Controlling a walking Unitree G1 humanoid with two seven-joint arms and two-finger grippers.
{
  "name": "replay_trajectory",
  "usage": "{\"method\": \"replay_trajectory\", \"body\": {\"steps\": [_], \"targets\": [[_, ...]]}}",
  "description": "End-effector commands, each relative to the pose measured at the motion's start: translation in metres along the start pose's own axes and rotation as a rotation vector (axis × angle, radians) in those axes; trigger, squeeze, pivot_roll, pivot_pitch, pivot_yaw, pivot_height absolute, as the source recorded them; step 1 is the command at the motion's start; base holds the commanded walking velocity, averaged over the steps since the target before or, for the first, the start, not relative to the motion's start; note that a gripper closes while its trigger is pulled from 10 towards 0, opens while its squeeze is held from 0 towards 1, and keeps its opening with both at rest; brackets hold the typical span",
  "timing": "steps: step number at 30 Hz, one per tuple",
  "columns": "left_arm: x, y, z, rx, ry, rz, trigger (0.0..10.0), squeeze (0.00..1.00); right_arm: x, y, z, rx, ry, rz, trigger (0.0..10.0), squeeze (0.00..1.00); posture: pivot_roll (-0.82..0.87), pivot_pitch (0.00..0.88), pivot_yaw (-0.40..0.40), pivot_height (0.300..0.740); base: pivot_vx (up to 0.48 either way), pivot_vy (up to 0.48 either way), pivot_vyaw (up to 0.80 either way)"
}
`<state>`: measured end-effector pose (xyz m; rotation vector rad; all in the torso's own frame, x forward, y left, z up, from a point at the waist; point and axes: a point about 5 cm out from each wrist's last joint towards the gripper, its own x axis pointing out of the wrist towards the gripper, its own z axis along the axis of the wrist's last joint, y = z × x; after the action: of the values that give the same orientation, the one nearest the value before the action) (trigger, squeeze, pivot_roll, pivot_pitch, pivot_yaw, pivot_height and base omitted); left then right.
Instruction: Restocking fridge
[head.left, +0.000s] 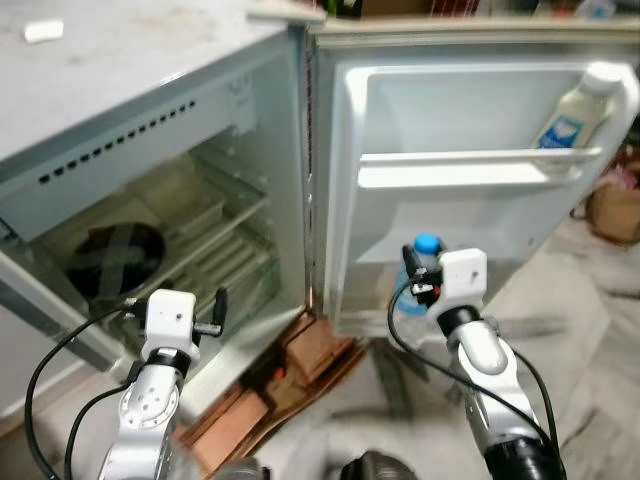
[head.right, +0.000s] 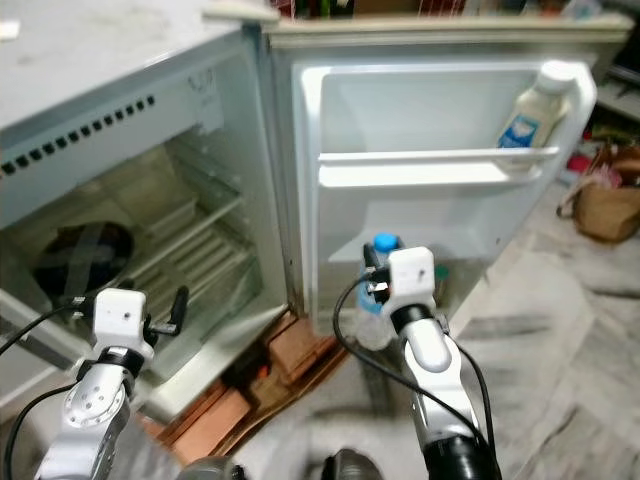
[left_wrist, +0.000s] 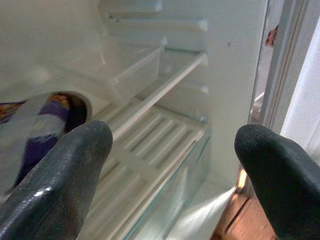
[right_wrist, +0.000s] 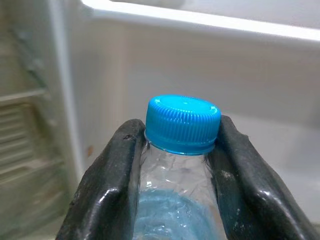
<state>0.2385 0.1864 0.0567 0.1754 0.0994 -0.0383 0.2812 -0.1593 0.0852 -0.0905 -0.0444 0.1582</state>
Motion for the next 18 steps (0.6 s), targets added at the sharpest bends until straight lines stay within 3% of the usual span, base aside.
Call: {"method": "replay_trajectory", "body": {"steps": [1, 12, 18], "targets": [[-0.0002, 0.0056, 0.0023, 0.024, -0.011, 0.012, 10.0, 0.00, 0.0040, 0.0031, 0.0083, 0.002, -0.041, 0.002, 10.0, 0.00, 0.09, 0.083, -0.041, 0.740, 0.000, 0.000, 0.00], [-0.0006, 0.0061, 0.0045, 0.010, -0.014, -0.005, 10.0, 0.00, 0.0068, 0.0038, 0.0109, -0.015, -0.050, 0.004, 10.0, 0.00, 0.09, 0.103, -0.042, 0.740, 0.000, 0.000, 0.00], [-0.0012, 0.0028, 0.0043, 0.015, -0.012, 0.002, 10.0, 0.00, 0.0053, 0.0046, 0.0096, -0.015, -0.044, 0.011, 10.0, 0.00, 0.09, 0.102, -0.047, 0.740, 0.000, -0.277, 0.00]]}}
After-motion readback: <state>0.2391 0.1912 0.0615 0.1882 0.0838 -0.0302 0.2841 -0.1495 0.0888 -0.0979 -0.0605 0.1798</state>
